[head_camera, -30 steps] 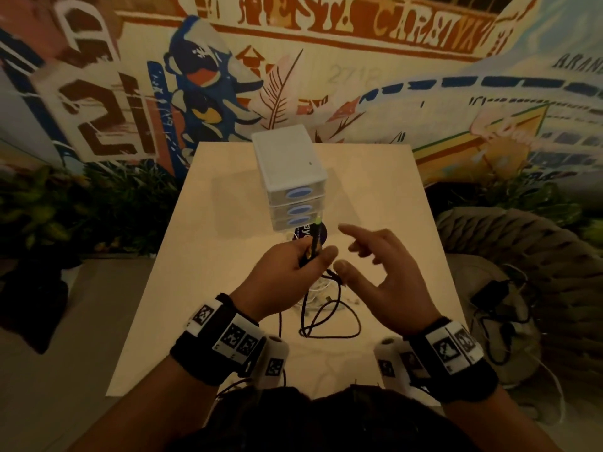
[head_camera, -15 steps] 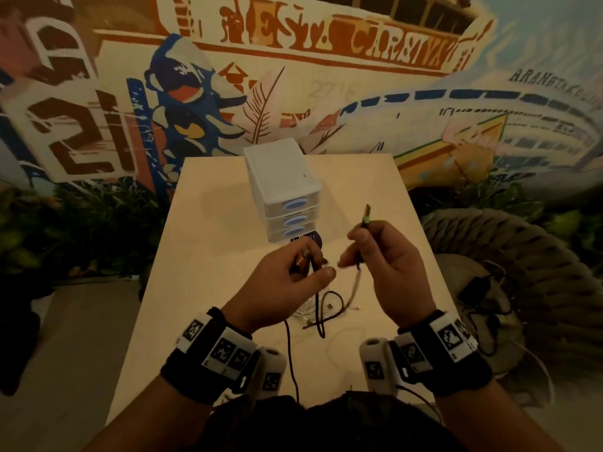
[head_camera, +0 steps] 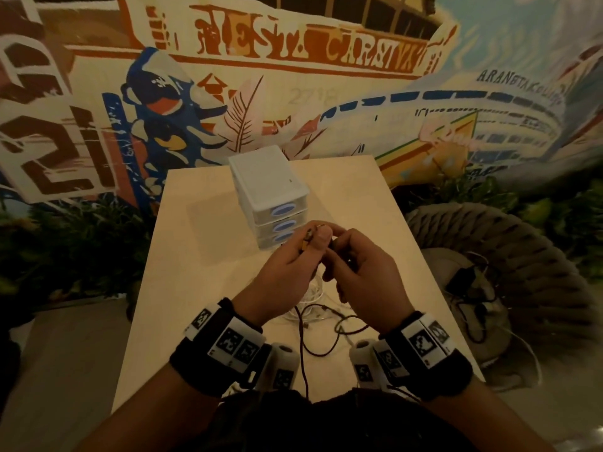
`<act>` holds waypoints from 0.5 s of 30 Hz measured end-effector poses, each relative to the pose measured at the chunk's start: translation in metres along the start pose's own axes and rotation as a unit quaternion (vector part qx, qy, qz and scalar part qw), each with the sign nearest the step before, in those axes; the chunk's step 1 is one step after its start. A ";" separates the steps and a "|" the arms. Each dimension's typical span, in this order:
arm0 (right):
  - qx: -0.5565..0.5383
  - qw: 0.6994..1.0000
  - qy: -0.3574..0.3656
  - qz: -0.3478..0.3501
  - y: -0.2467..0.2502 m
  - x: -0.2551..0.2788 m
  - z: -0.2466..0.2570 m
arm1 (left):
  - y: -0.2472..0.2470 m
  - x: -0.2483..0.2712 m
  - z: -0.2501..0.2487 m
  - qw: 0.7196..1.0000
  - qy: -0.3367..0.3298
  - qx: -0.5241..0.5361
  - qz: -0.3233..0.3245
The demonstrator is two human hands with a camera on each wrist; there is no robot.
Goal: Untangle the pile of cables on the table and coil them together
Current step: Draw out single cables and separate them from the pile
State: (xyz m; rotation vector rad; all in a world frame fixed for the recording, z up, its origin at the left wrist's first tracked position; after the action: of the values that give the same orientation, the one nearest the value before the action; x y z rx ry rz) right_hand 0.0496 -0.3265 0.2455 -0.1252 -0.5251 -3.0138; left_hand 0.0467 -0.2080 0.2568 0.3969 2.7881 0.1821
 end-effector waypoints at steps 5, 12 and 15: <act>0.081 0.995 0.007 0.052 -0.011 0.001 0.000 | 0.025 -0.004 0.005 0.996 0.006 -0.043 -0.083; 0.189 0.972 -0.056 0.124 -0.004 0.002 -0.092 | 0.073 -0.004 0.011 0.972 -0.012 0.058 -0.227; 0.227 0.958 -0.126 0.122 0.012 0.014 -0.151 | 0.089 0.001 0.015 0.951 -0.008 0.116 -0.286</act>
State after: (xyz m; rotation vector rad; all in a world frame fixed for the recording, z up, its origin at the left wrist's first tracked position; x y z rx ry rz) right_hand 0.0263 -0.3906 0.1090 -0.5025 -1.1165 -2.5720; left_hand 0.0727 -0.1212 0.2575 -0.3638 2.7808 -0.2839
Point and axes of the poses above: each hand's wrist, its own x-axis away from the middle knuckle, its own y-axis out of the back of the hand, z = x × y, the point moved 8 cm from there along -x, towards the middle knuckle, and after that the axes turned 15 degrees about -y, right-handed, at the moved point
